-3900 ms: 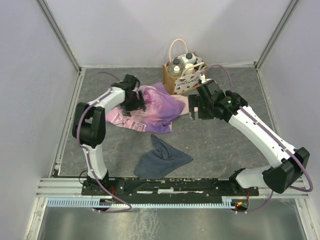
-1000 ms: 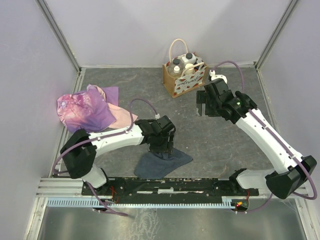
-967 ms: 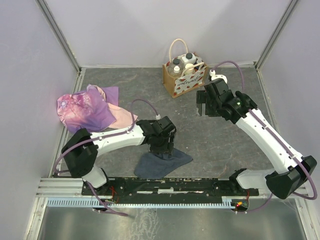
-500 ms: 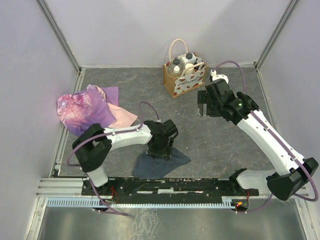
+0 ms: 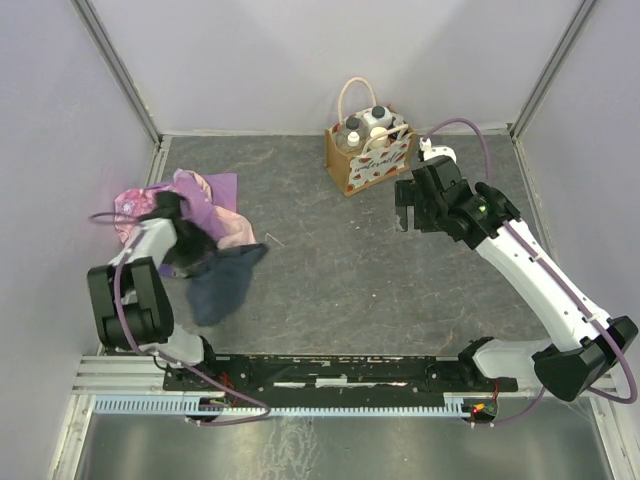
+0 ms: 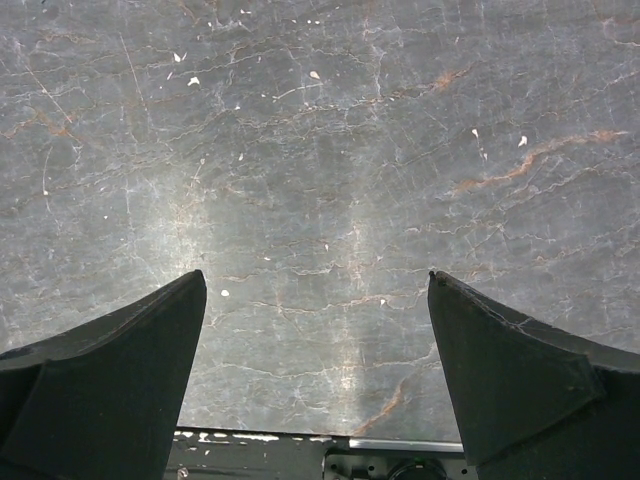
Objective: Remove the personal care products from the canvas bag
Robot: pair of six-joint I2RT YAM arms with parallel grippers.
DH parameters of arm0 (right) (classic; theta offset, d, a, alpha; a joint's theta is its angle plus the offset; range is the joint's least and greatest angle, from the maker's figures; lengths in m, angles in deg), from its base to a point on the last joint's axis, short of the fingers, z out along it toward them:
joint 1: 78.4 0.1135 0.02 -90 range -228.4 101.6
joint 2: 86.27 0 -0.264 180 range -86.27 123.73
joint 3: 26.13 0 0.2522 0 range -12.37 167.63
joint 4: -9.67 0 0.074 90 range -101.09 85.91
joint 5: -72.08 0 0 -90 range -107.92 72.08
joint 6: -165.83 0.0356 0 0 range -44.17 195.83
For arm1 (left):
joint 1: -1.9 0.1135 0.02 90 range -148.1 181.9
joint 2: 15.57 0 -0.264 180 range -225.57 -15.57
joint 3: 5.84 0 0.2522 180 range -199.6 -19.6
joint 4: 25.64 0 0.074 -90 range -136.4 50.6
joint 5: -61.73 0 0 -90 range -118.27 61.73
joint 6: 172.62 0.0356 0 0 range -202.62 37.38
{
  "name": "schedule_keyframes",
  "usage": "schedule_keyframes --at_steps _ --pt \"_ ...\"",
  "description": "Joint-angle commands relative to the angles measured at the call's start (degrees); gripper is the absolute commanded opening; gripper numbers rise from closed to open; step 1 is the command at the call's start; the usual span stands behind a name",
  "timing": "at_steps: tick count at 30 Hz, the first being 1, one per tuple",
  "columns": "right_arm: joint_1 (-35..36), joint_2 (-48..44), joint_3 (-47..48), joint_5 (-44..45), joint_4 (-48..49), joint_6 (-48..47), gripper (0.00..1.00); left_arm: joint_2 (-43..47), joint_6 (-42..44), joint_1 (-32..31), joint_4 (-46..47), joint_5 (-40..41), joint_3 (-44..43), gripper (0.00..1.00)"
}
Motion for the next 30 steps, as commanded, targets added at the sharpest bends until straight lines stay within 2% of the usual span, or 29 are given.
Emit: schedule_keyframes --at_steps 1,5,8,10,14,17,21,25,30 --pt "-0.2 -1.7 0.8 0.4 1.0 -0.8 1.00 9.1 4.0 13.3 -2.8 1.7 -1.4 0.79" --pt "-0.1 -1.2 0.6 -0.2 1.6 -1.1 1.00 19.5 0.9 11.1 -2.0 -1.3 -0.4 0.75" --pt "-0.3 -0.1 1.1 -1.3 2.1 -0.7 1.00 24.2 -2.2 4.1 -1.2 -2.4 0.7 0.75" --pt "-0.2 0.5 1.4 -2.7 2.7 -0.1 1.00 23.9 -3.5 -2.2 -1.2 -2.4 0.9 0.75" --pt "-0.2 1.5 2.8 -4.5 2.6 0.5 1.00 19.1 -5.8 -11.5 -0.1 -2.5 2.6 0.75" --pt "-0.2 0.9 2.9 -3.9 2.2 0.4 1.00 14.9 -6.3 -15.4 2.6 -1.0 3.3 0.75" --pt "-0.2 -0.5 2.6 -2.4 1.2 0.2 1.00 8.0 -5.2 -16.4 4.0 0.5 0.9 0.75" --pt "-0.3 -2.1 2.2 -0.4 -0.6 0.0 1.00 0.2 -3.7 -16.2 0.1 4.4 -5.2 0.77" --pt "-0.2 -4.1 1.5 2.2 -1.6 -1.2 1.00 -8.3 -4.7 -14.2 -1.8 5.4 -10.6 0.77"
